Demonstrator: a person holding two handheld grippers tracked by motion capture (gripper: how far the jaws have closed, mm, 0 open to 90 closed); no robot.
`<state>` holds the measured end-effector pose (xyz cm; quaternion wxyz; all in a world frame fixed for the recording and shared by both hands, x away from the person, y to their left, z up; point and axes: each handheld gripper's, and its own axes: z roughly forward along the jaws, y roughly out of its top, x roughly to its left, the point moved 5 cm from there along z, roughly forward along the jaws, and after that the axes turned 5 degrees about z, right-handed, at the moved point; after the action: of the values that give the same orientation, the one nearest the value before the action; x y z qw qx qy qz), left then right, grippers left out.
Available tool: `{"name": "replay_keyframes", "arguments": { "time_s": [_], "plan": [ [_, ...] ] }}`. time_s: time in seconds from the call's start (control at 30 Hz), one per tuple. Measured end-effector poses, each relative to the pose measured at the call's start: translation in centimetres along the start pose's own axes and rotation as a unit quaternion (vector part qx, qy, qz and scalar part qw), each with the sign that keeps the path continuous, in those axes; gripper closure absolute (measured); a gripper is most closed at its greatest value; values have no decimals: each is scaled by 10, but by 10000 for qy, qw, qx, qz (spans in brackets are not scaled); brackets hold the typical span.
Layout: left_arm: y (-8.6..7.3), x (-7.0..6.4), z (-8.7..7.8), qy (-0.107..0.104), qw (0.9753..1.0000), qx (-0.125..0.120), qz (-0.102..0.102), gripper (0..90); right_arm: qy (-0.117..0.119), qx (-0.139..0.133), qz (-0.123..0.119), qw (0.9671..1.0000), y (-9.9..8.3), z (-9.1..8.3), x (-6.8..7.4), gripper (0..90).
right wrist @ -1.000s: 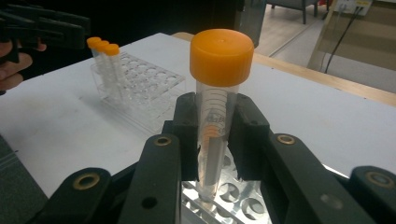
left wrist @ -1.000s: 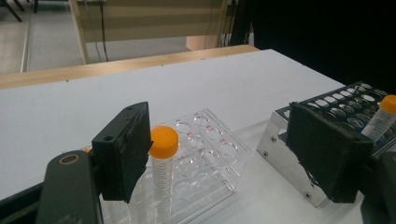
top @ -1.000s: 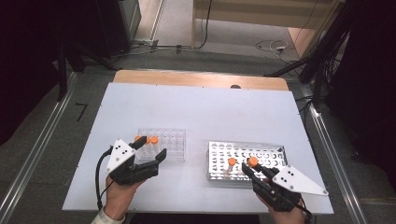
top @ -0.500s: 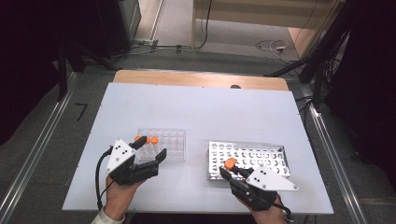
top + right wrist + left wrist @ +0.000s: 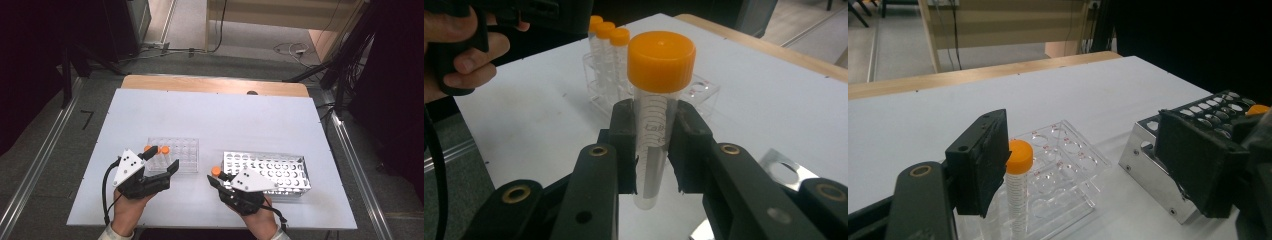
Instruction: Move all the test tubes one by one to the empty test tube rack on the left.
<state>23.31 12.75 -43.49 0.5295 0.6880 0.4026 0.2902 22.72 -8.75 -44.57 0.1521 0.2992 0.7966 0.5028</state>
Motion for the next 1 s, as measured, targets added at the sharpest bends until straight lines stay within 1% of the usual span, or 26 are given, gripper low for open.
{"name": "replay_keyframes", "arguments": {
  "time_s": [0.17,0.23,0.33,0.47,0.53,0.6,0.67,0.8,0.83,0.9,1.0],
  "plan": [
    [1,-2,-1,-41,10000,-27,15,197,90,131,39,9999,0,21,5,719],
    [2,-4,-1,-72,10000,-49,43,184,113,177,18,9998,1,28,9,719],
    [4,-6,0,-84,9999,-67,93,166,144,210,-5,9997,2,38,12,719],
    [4,-7,1,-118,9999,-91,73,166,161,234,-1,9996,6,50,16,719],
    [4,-9,1,-174,9998,-91,88,171,164,250,-12,9996,7,55,17,719],
    [4,-12,1,-295,9994,-146,144,221,155,269,-8,9995,8,61,18,719],
    [4,-14,1,-351,9991,-143,178,243,146,299,-19,9994,9,66,19,719],
    [3,-18,4,-545,9982,-82,221,322,158,315,-21,9994,10,74,20,719],
    [2,-19,4,-588,9979,-57,247,357,167,319,-20,9994,10,75,21,719],
    [1,-20,6,-595,9978,-30,306,394,179,328,-46,9993,11,77,24,719],
    [-1,-22,8,-542,9974,34,478,475,202,329,-74,9992,12,79,27,719]
  ]
}}
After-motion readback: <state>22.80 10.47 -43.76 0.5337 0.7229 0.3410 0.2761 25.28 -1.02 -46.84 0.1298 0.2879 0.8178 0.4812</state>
